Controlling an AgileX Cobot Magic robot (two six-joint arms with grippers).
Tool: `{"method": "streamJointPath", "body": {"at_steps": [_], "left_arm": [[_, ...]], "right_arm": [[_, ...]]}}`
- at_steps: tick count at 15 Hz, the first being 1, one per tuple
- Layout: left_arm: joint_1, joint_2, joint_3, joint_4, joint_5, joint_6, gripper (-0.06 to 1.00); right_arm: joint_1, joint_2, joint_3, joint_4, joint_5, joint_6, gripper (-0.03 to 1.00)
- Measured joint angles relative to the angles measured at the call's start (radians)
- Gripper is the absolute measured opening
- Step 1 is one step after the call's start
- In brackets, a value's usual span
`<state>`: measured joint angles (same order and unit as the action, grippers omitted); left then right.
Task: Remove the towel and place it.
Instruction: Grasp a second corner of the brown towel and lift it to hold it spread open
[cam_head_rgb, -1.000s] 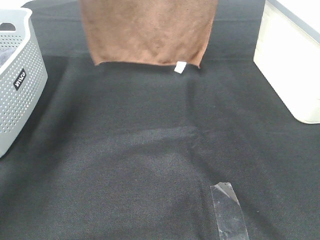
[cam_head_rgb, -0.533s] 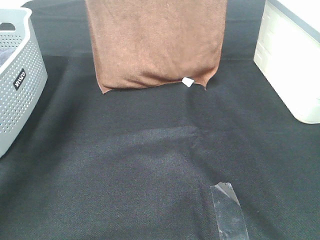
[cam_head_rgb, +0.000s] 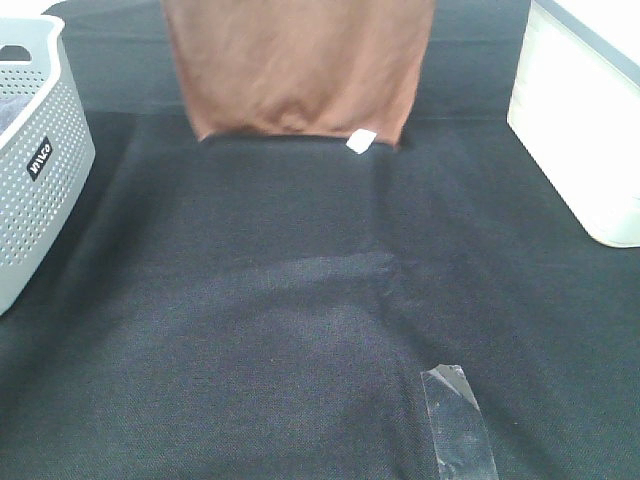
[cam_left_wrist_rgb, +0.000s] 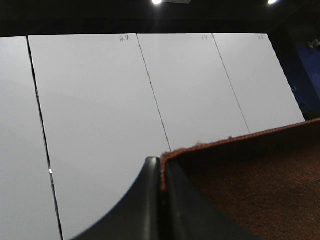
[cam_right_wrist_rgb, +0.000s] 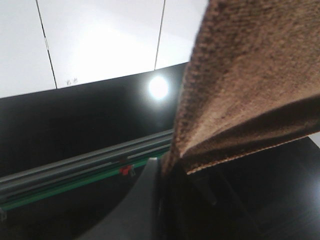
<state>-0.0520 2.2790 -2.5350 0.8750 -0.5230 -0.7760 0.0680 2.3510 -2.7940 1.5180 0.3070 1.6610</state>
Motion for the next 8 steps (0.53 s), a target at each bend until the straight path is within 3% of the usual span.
{"method": "streamJointPath", "body": {"at_steps": [3,5,6,8], "left_arm": [[0.0,0.003,-0.006,-0.066,-0.005,0.027,0.0],[0.003,0.024,0.002,-0.062,-0.001,-0.061,0.0],[0.009,0.031,0.025,-0.016,-0.006,-0.139,0.0],[0.017,0.03,0.089,0.191,-0.031,-0.307,0.0]], "right_arm": [[0.0,0.002,-0.012,0.0,0.003,-0.001,0.0],[0.0,0.01,-0.012,0.0,0.029,-0.003,0.0],[-0.001,0.017,-0.012,0.0,0.035,-0.003,0.0],[-0.009,0.027,-0.012,-0.003,0.037,-0.022,0.0]]}}
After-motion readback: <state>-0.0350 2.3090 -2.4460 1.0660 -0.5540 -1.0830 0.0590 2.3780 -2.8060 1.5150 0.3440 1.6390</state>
